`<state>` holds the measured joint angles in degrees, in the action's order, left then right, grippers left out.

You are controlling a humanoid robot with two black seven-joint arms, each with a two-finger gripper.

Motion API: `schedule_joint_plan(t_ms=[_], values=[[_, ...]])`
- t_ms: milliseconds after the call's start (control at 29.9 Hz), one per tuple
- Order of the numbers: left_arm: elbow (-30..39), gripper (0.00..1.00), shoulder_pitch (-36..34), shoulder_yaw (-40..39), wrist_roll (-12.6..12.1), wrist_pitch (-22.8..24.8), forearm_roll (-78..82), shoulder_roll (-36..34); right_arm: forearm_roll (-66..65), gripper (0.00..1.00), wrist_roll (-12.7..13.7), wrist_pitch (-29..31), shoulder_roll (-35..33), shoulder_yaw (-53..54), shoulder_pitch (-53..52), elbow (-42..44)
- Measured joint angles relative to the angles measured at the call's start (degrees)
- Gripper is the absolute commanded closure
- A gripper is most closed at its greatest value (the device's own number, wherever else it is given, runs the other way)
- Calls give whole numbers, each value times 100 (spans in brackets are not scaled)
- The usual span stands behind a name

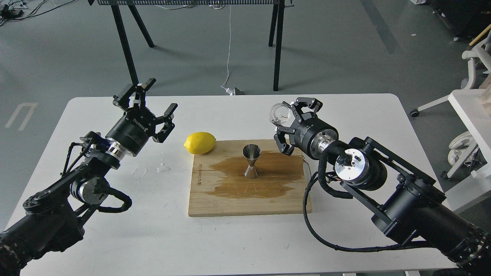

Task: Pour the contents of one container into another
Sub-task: 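Grasp the clear glass with the right gripper and lift it, then carry the glass with the right gripper above the jigger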

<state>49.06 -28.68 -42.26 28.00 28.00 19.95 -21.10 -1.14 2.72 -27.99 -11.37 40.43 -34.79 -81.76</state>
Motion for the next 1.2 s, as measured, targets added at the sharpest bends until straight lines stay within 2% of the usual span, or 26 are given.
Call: schedule_joint_plan(t_ms=[367, 735, 935, 1203], values=[[-4, 13, 46, 7, 0, 0, 13, 50, -596, 61, 213, 0, 12, -1180, -597, -40], [-98, 12, 82, 7, 0, 0, 18, 97, -938, 61, 249, 0, -34, -1362, -668, -57], [-99, 12, 90, 7, 0, 0, 18, 93, -1210, 61, 385, -1, -145, -1508, -717, -69], [-99, 12, 99, 7, 0, 0, 18, 96, -1497, 61, 417, -1, -266, -1882, -867, -57]])
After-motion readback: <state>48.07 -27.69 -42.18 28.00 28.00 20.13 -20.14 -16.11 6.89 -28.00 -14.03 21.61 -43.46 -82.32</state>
